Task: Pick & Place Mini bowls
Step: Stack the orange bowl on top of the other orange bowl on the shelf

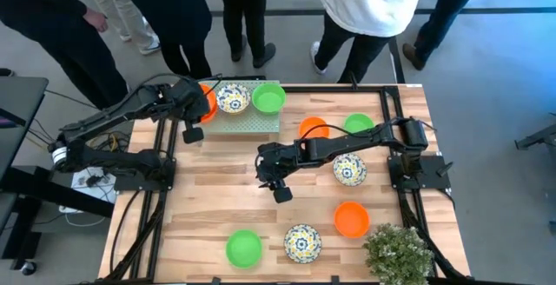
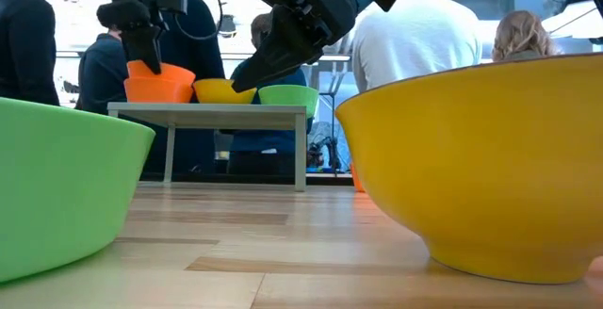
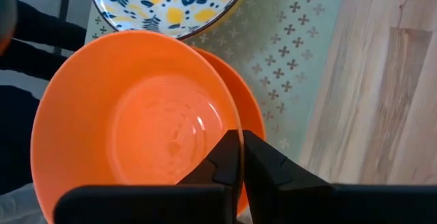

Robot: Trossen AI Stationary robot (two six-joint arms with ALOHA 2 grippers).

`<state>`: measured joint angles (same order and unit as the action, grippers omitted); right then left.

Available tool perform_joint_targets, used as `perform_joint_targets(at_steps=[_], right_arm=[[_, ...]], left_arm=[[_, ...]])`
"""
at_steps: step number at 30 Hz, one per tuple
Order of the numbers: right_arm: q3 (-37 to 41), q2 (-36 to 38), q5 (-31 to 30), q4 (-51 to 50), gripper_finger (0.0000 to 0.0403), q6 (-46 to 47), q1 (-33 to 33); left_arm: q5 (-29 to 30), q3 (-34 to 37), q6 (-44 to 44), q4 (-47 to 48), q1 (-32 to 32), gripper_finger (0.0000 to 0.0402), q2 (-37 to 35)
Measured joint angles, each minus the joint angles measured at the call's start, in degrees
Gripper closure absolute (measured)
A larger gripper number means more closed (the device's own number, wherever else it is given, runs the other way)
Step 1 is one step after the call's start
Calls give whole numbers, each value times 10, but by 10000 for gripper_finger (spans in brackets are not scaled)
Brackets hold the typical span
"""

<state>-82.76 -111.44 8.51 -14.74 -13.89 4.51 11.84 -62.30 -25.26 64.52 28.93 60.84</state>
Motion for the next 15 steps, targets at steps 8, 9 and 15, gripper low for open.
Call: perform_joint_targets(at_steps=[8, 9, 15], right_arm=[[0, 0, 0, 0, 258, 18, 0], [0, 0, 0, 0, 258, 19, 0], [0, 0, 0, 0, 258, 19, 0]], left_arm=[[1, 0, 2, -5, 0, 353, -1], [1, 0, 2, -6, 0, 348, -1], [1, 0, 2, -8, -9, 324, -1]])
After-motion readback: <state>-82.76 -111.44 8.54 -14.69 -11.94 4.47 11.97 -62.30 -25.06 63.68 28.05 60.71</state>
